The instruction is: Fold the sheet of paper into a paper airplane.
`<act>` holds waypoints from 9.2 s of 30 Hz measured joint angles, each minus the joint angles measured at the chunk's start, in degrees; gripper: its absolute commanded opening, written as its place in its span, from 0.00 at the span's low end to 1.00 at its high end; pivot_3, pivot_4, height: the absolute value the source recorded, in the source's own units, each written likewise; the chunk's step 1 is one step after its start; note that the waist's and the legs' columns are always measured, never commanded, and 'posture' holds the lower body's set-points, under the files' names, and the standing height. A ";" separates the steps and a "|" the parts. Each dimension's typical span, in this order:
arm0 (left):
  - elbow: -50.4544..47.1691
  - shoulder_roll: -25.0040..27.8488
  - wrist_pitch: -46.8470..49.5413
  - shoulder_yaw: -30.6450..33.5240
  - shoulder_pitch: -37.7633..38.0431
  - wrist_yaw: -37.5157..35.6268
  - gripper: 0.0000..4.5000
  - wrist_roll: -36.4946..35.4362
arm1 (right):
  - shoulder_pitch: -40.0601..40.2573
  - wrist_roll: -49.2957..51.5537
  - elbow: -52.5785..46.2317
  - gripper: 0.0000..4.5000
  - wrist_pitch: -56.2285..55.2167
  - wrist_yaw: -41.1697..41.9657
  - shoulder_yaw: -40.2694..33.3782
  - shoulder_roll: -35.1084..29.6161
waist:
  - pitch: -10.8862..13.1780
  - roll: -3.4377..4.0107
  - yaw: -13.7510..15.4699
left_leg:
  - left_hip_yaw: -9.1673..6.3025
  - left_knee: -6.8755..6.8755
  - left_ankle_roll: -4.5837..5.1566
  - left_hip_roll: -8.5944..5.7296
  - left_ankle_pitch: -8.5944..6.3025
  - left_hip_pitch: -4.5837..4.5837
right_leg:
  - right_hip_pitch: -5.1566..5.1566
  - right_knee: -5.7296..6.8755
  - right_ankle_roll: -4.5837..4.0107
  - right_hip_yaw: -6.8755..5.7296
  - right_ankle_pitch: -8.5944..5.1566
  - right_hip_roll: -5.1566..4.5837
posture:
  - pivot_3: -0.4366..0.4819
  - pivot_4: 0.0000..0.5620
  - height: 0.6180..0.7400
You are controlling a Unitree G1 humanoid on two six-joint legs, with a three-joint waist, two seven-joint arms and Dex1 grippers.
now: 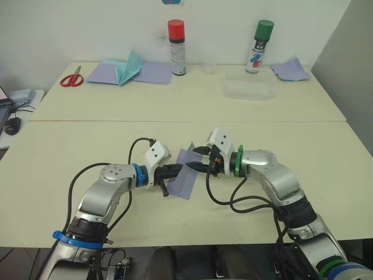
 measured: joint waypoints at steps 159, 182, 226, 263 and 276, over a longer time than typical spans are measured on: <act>1.51 -4.83 -6.29 -10.23 0.58 4.48 0.00 8.29 | 15.09 17.60 -25.65 0.01 55.92 -37.25 -30.66 16.91 | -0.04 0.03 -0.11 | -0.13 0.83 0.03 0.02 -0.01 0.09 | 0.48 0.01 0.40 0.01 0.23 -0.01 | 0.48 0.27 1.00; 5.22 -4.34 -11.95 -11.60 -0.76 3.77 0.00 10.24 | 14.22 16.69 -25.95 0.79 22.45 -15.36 -21.59 -12.01 | -0.05 0.11 -0.04 | -0.17 0.83 0.03 0.00 0.00 0.16 | 0.57 -0.09 0.44 -0.05 0.25 0.01 | 0.48 0.27 1.00; 6.93 -8.56 -7.67 -7.50 -0.74 8.92 0.00 9.13 | 15.15 -2.49 1.37 0.21 -10.14 -9.55 -2.57 -4.88 | -0.09 0.10 0.03 | -0.07 0.89 0.03 0.01 0.00 0.51 | 0.84 -0.01 0.54 0.07 0.31 -0.02 | 0.48 0.27 1.00; 6.00 -8.76 -8.07 -8.82 -0.53 10.03 0.00 9.79 | 13.30 8.83 -1.36 0.01 3.39 -11.74 -11.57 -2.87 | -0.08 0.12 0.07 | -0.03 0.84 0.03 -0.02 0.00 0.46 | 0.83 -0.08 0.51 0.10 0.29 -0.12 | 0.48 0.27 1.00; 6.79 -8.75 -9.33 -8.92 -0.68 8.97 0.00 10.25 | 13.45 -1.89 -0.51 0.01 -12.85 -5.05 -1.69 -8.13 | -0.07 0.11 0.08 | -0.03 0.84 0.03 -0.03 0.00 0.46 | 0.82 -0.09 0.51 0.08 0.29 -0.10 | 0.48 0.27 1.00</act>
